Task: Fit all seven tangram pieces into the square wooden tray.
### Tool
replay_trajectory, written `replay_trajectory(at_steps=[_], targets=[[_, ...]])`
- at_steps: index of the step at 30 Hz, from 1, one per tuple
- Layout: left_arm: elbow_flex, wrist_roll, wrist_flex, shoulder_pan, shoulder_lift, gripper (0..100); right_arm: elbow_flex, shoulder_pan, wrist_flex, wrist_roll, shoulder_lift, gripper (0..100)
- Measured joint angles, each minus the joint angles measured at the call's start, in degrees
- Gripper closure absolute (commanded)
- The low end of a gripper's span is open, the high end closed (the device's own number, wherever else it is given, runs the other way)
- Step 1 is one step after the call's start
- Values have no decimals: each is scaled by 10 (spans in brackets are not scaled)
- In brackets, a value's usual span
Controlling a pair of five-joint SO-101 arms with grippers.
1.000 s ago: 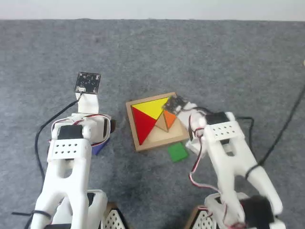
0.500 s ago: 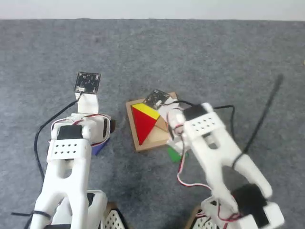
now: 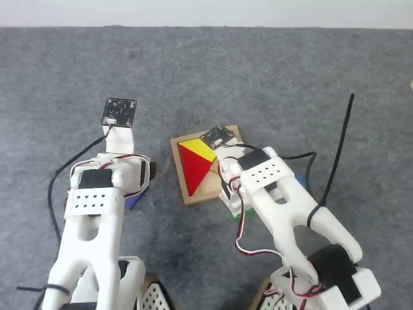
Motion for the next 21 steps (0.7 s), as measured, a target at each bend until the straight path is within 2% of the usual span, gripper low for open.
replay_trajectory(at_steps=[6, 10, 16, 21], targets=[[2, 0, -9, 0, 0, 783, 0, -37, -28, -56, 0, 855], [2, 0, -9, 0, 0, 783, 0, -57, -35, -60, 0, 850], [2, 0, -9, 0, 0, 783, 9, -57, -35, -60, 0, 757], [2, 0, -9, 0, 0, 783, 14, -57, -38, -60, 0, 756]])
